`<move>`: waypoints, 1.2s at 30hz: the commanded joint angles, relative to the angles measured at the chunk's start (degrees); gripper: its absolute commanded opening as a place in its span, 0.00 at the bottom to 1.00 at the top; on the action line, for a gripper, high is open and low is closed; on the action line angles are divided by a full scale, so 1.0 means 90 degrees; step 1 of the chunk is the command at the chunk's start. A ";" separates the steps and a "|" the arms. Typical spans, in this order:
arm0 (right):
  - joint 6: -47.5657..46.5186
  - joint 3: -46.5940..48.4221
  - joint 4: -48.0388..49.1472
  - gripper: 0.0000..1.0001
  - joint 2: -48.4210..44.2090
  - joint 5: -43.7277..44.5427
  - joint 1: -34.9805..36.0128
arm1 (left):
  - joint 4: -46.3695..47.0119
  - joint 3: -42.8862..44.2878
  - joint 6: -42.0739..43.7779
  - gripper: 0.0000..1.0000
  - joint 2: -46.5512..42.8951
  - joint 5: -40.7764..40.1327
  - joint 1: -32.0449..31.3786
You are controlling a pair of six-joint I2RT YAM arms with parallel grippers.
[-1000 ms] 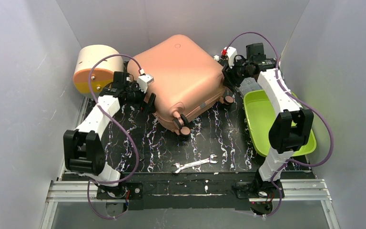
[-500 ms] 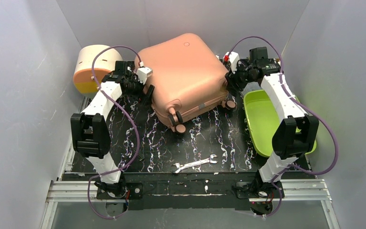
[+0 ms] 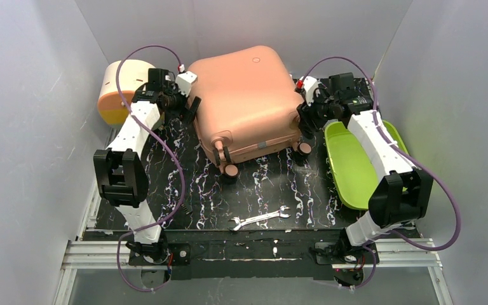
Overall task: Open, take out, and arrange the luggage
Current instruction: Rotate the luggage at the center of the board.
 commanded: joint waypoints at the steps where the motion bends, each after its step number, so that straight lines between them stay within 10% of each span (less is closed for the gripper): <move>1: 0.0449 -0.0251 -0.0592 0.50 -0.0109 -0.2908 0.1262 | 0.0479 0.0528 -0.0431 0.98 -0.0281 0.0795 -0.0400; 12: 0.1484 -0.1287 0.1640 0.59 -0.1243 -0.3764 0.1272 | -0.0193 0.0422 -0.0045 0.98 -0.1874 0.1831 -0.0312; 23: 0.1005 -0.2631 0.2413 0.74 -0.3022 -0.2080 0.0641 | -0.0617 -0.1537 0.1481 0.98 -0.3579 0.3095 -0.1025; 36: -0.1023 -0.5209 0.2848 0.71 -0.3638 -0.3677 0.0461 | -0.1132 -0.2475 0.2035 0.98 -0.3382 0.3986 -0.2004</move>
